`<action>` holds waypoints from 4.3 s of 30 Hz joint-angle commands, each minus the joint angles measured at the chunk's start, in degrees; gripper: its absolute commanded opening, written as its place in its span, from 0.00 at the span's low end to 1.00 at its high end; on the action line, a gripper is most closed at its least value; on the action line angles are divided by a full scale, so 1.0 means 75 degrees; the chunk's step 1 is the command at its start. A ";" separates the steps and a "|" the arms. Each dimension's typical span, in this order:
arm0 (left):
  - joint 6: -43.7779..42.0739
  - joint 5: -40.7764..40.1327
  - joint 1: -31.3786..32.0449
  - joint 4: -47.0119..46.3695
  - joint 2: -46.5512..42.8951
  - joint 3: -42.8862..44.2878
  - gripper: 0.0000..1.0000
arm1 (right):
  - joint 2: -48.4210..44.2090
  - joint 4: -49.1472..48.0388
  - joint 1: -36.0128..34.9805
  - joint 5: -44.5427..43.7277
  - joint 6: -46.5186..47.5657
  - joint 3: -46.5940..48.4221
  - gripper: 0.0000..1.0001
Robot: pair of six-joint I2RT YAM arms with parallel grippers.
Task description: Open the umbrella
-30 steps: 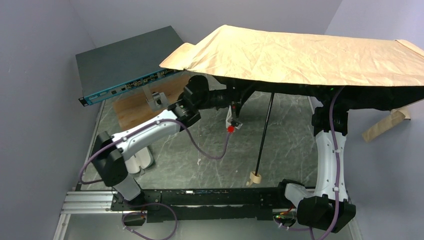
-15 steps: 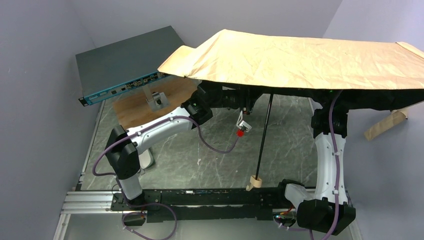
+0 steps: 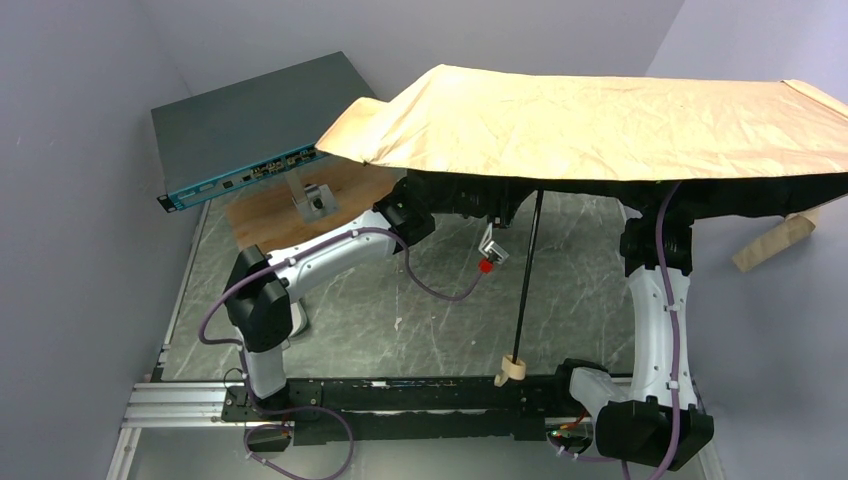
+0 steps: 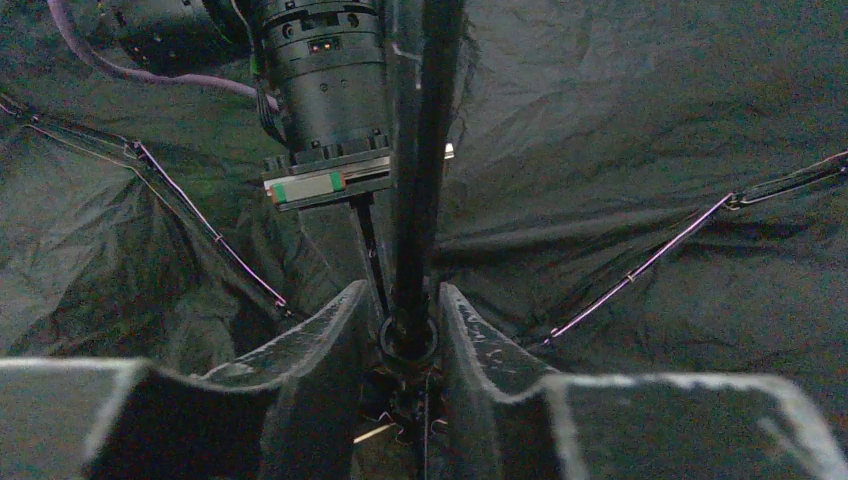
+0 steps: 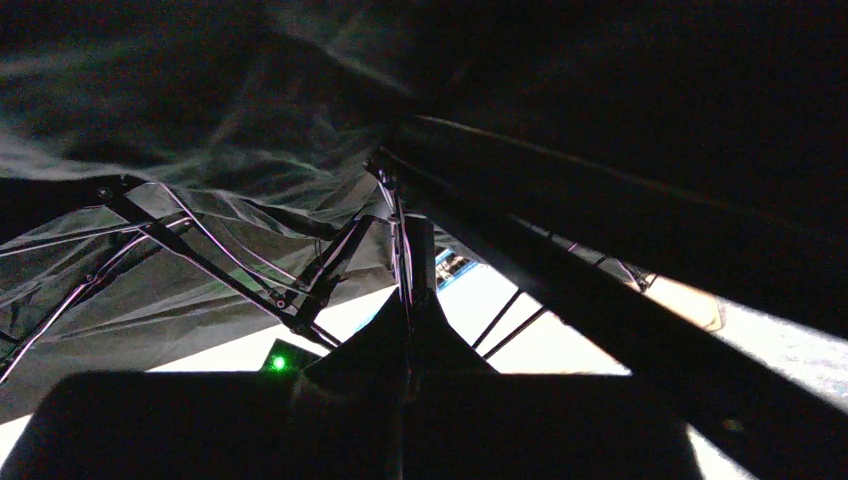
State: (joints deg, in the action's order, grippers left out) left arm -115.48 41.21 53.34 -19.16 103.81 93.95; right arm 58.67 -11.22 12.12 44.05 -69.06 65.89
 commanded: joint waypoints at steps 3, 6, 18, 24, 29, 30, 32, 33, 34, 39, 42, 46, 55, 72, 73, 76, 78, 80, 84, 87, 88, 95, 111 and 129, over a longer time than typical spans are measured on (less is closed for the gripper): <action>-0.0444 -0.0009 -0.0037 -0.0035 0.0262 0.0700 0.22 | -0.0245 -0.0154 -0.0223 0.0144 -0.0118 0.0021 0.00; -0.0660 -0.0451 -0.0106 -0.0195 0.0491 0.0951 0.03 | -0.0274 0.0025 -0.0381 0.0172 0.0114 -0.0082 0.00; -0.1368 -0.1016 -0.0864 -0.0142 0.0922 0.2613 0.00 | -0.1117 0.1799 -0.0431 0.1004 0.3196 -0.1106 0.91; -0.1716 -0.0972 -0.1328 0.0270 0.0858 0.2910 0.00 | -0.1629 0.2619 -0.0444 0.2331 0.4976 -0.1133 0.96; -0.1653 -0.0687 -0.1575 -0.0084 0.0918 0.3079 0.00 | -0.1777 0.3549 -0.0444 0.2552 0.5712 -0.1190 0.91; -0.1628 -0.0552 -0.1613 -0.0209 0.0910 0.3066 0.00 | -0.1672 0.3859 -0.0444 0.2429 0.5982 -0.1100 0.89; -0.1597 -0.0307 -0.1680 -0.0311 0.0873 0.3056 0.00 | -0.1384 0.4620 -0.0472 0.2049 0.6760 -0.0785 0.84; -0.1586 -0.0232 -0.1702 -0.0279 0.0847 0.3075 0.00 | -0.1191 0.5020 -0.0496 0.1868 0.7107 -0.0574 0.81; -0.1617 -0.0202 -0.1718 -0.0220 0.0847 0.3115 0.00 | -0.1013 0.5387 -0.0544 0.1721 0.7441 -0.0294 0.80; -0.1722 -0.0286 -0.1754 -0.0163 0.1054 0.3553 0.00 | -0.0544 0.6451 -0.1365 0.1078 0.8406 0.0114 0.70; -0.1775 -0.0476 -0.1808 0.0054 0.1219 0.3955 0.01 | -0.0499 0.6738 -0.1996 0.0828 0.8711 0.0050 0.64; -0.1841 -0.0629 -0.1977 0.0188 0.1406 0.4425 0.02 | -0.0522 0.6674 -0.2120 0.0859 0.8653 -0.0205 0.46; -0.1841 -0.1873 -0.2445 0.0342 0.1970 0.5352 0.12 | -0.0446 0.7319 -0.2477 0.1324 0.9471 -0.0170 0.00; -0.1512 -0.3323 -0.3358 0.0337 0.2683 0.6460 0.25 | -0.0142 0.9856 -0.2964 0.1102 1.1813 0.0028 0.00; -0.1502 -0.3432 -0.3448 0.0294 0.2653 0.6449 0.25 | -0.0150 1.0003 -0.2980 0.1028 1.1927 0.0022 0.00; -0.1438 -0.3849 -0.3726 0.0158 0.2594 0.6458 0.25 | -0.0213 1.0148 -0.3070 0.0847 1.2046 0.0076 0.00; -0.1345 -0.4099 -0.3884 0.0076 0.2562 0.6466 0.25 | -0.0187 1.0183 -0.3137 0.0808 1.2080 0.0103 0.00; -0.1322 -0.4281 -0.4026 -0.0096 0.2522 0.6416 0.25 | -0.0122 1.0212 -0.3183 0.0758 1.2110 0.0116 0.00; -0.1141 -0.4561 -0.4237 -0.0561 0.2408 0.6295 0.26 | -0.0077 1.0167 -0.3326 0.0698 1.2144 0.0098 0.00; -0.0917 -0.4638 -0.4368 -0.0842 0.2300 0.6237 0.27 | -0.0076 0.9997 -0.3432 0.0636 1.2091 0.0045 0.00; -0.0839 -0.4611 -0.4421 -0.0957 0.2281 0.6264 0.28 | -0.0090 0.9962 -0.3459 0.0609 1.2090 0.0006 0.00; -0.0670 -0.4721 -0.4755 -0.1182 0.2261 0.6638 0.35 | -0.0136 0.9919 -0.3885 -0.0019 1.2416 -0.0291 0.00; -0.0353 -0.5471 -0.5448 -0.1366 0.2008 0.6678 0.35 | 0.0182 1.0298 -0.4487 -0.0839 1.3261 -0.0418 0.00; 0.0288 -0.6570 -0.5981 -0.1971 0.1559 0.6257 0.40 | 0.0296 1.0338 -0.5068 -0.0741 1.3367 -0.0411 0.00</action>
State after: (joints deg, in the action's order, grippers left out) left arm -118.45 43.24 27.29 -20.91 124.33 137.08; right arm 63.90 33.85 -20.32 24.25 8.99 68.66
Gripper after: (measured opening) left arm 0.392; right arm 0.102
